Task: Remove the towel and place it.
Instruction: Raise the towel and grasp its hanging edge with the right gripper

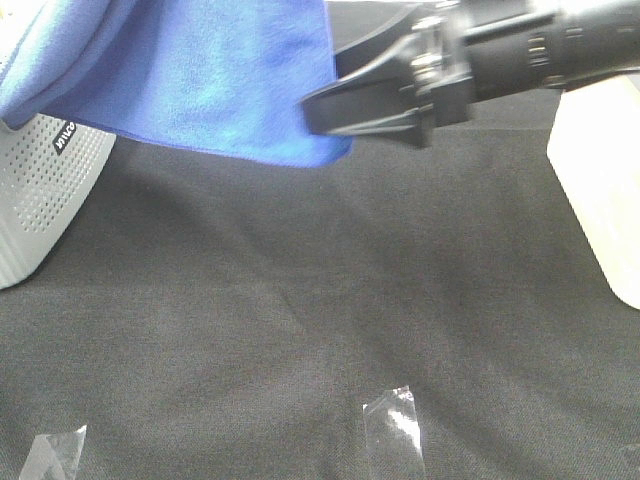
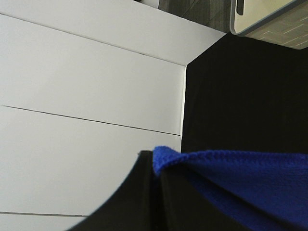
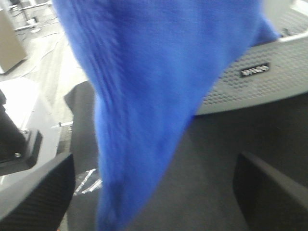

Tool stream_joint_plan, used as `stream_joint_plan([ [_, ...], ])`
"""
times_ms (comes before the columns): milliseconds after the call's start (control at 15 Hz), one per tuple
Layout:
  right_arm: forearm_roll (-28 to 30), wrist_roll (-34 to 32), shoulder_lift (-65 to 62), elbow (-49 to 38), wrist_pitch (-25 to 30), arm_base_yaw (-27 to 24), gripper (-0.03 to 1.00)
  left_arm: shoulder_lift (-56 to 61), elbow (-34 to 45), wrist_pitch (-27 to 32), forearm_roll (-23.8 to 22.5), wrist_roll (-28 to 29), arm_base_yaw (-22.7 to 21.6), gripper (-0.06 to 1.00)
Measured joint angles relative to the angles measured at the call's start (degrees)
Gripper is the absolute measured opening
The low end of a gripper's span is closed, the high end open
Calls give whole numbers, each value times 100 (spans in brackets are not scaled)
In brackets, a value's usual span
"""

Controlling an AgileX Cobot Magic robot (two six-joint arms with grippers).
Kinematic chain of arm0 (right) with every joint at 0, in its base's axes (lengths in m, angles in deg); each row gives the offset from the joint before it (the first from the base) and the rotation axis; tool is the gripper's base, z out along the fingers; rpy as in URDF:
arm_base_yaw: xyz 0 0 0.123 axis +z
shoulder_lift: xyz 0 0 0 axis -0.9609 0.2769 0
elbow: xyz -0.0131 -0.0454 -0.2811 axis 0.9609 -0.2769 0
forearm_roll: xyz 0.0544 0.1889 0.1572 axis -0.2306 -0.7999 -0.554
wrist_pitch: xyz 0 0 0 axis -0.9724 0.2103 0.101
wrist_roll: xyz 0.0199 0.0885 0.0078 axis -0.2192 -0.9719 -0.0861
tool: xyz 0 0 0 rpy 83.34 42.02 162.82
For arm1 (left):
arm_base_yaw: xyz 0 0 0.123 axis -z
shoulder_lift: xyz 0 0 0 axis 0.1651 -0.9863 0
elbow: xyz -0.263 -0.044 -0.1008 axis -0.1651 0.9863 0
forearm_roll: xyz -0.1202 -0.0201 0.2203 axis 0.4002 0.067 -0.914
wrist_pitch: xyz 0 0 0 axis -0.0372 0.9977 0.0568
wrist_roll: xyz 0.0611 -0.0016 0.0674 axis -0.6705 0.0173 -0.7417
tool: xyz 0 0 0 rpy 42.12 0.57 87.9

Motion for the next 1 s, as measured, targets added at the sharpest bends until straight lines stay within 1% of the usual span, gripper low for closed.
stream_joint_plan([
  [133, 17, -6, 6, 29, -34, 160, 83, -17, 0, -6, 29, 0, 0, 0],
  [200, 11, -23, 6, 57, -40, 160, 80, -29, 0, -6, 34, 0, 0, 0],
  [400, 235, -246, 6, 57, -126, 160, 57, -34, 0, -6, 34, 0, 0, 0],
  [467, 304, -344, 6, 57, -183, 160, 51, -34, 0, -6, 34, 0, 0, 0],
  [533, 327, -407, 6, 57, -212, 160, 48, -34, 0, -6, 34, 0, 0, 0],
  [667, 367, -625, 6, 57, -401, 160, 38, -34, 0, -6, 34, 0, 0, 0],
  [733, 372, -762, 6, 57, -441, 160, 30, -34, 0, -6, 34, 0, 0, 0],
  [800, 395, -865, 6, 57, -441, 160, 19, -34, 0, -6, 34, 0, 0, 0],
  [867, 458, -911, 6, 57, -435, 160, 5, -34, 0, -6, 34, 0, 0, 0],
  [933, 504, -974, 6, 57, -435, 160, 0, -34, 0, 11, 40, 0, 0, 0],
  [1000, 521, -1054, 6, 57, -435, 160, 0, -40, 0, 74, 46, 0, 0, 0],
])
